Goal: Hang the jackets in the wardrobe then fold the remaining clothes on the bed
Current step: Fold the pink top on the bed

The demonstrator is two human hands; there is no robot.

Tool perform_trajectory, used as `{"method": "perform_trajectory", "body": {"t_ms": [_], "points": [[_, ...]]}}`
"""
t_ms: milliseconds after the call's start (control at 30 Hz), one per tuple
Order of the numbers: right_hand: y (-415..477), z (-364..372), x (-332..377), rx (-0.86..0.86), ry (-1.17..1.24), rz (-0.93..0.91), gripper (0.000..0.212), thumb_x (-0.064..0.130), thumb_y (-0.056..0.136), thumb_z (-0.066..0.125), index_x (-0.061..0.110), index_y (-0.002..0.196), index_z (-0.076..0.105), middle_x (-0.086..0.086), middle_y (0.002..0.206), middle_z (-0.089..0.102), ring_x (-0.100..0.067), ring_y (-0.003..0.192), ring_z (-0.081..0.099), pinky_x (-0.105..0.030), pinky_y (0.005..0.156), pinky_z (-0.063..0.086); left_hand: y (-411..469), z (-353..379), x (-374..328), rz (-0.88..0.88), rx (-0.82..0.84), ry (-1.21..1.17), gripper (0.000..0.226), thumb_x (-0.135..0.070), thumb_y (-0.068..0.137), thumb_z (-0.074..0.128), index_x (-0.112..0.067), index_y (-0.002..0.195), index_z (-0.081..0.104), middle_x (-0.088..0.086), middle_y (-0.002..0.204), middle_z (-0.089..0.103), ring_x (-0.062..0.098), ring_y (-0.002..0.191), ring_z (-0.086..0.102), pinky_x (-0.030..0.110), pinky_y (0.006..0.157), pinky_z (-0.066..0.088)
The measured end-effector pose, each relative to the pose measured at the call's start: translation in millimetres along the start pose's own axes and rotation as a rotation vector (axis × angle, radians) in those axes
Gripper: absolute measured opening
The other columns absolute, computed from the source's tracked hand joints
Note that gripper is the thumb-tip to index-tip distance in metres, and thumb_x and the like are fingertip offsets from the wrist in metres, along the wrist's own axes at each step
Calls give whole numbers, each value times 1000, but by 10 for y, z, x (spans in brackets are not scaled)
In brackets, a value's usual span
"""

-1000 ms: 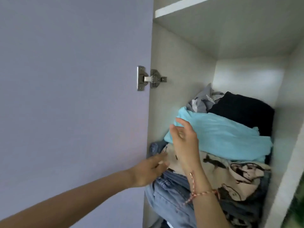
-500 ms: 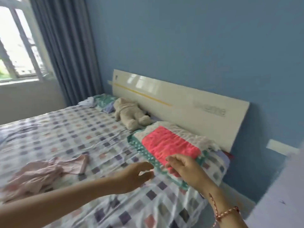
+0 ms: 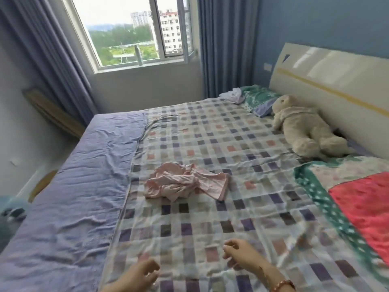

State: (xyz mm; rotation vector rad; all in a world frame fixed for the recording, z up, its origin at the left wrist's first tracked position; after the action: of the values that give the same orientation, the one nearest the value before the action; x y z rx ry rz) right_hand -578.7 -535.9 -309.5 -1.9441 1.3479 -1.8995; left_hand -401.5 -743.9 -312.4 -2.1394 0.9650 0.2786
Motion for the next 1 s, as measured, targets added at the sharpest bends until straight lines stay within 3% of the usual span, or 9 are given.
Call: {"method": "perform_trajectory", "body": {"t_ms": [67,167,400,601,701,801,868,934,1001], "points": [[403,4,-90,-4,29,42,14,16,96,47,14,84,55,-3,76,60,-10,54,52,-17,48,38,284,21,162,-96,17,-1,14,-23,92,53,-37,94,55,-11,109,59,0,96,56,0,75,38],[986,-17,-166,-31,111,113,15,10,95,46,10,84,55,-6,75,59,-13,54,51,-18,45,37,804,-52,350,-187,18,-15,29,-20,93,48,-13,121,56,3,117,62,11,101,59,17,84,43],[2228,97,19,-30,171,188,14,4,94,44,6,89,57,-9,71,59,-14,48,47,-17,39,33,2221,-622,514,-290,-78,-199,40,-17,95,46,-8,133,44,11,132,51,19,114,52,27,96,42],[3425,277,234,18,181,116,16,2,94,45,6,86,58,-9,71,60,-13,51,47,-17,43,34,3861,-1188,936,-252,-333,-666,64,-27,80,70,-17,133,36,-1,129,47,15,115,45,26,92,38],[3838,545,163,55,223,99,17,0,94,45,5,85,59,-8,69,60,-14,50,48,-17,43,36,4453,-949,1627,-475,-382,-1008,75,-46,75,70,-15,137,42,6,136,51,24,124,48,38,100,43],[3789,667,205,90,239,99,17,-2,92,47,4,83,60,-7,64,61,-13,46,48,-17,43,36,4505,-881,2012,-627,-490,-1076,62,-43,82,65,-8,131,50,14,128,56,30,115,56,42,94,49],[3749,681,217,99,231,91,18,-2,92,47,5,82,60,-6,64,61,-13,46,48,-16,42,36,4426,-969,2043,-650,-642,-1116,56,-30,79,72,4,120,54,17,103,63,29,101,60,35,76,54],[3709,631,311,85,190,61,19,-1,91,49,9,81,61,-5,67,63,-12,51,50,-15,45,37,4301,-1194,1806,-563,-712,-1044,37,-18,82,69,6,108,59,9,75,58,26,86,59,28,59,47],[3575,498,579,48,103,-33,17,2,88,54,15,82,63,-3,74,66,-9,59,56,-12,51,41,4011,-1626,1280,-252,-774,-717,30,-32,78,65,-5,90,66,2,73,59,29,85,61,35,65,48]]}}
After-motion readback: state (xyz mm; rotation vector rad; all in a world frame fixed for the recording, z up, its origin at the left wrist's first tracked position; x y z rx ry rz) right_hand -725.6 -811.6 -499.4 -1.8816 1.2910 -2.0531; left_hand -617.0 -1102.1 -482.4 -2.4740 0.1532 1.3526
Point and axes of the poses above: each hand's wrist, its own y-axis towards the middle knuckle, its own z-axis out of the palm, x = y × z, the point moved 10 cm from there along y, towards the middle knuckle
